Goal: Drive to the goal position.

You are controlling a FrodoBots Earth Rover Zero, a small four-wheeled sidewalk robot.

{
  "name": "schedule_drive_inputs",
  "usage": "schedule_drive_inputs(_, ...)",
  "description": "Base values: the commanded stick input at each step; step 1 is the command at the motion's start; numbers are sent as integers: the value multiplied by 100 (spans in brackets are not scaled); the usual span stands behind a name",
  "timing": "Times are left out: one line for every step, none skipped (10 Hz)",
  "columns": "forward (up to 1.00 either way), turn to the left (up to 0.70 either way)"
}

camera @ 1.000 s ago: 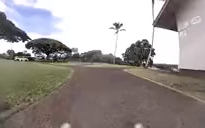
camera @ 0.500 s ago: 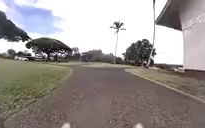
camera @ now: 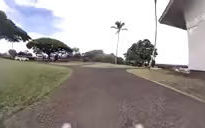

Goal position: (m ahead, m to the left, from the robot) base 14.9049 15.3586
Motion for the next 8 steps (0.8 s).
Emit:
schedule_drive_inputs(70,0)
schedule_drive_inputs(70,0)
schedule_drive_inputs(70,0)
schedule_drive_inputs(70,1)
schedule_drive_inputs(70,1)
schedule_drive_inputs(70,0)
schedule_drive_inputs(70,0)
schedule_drive_inputs(70,15)
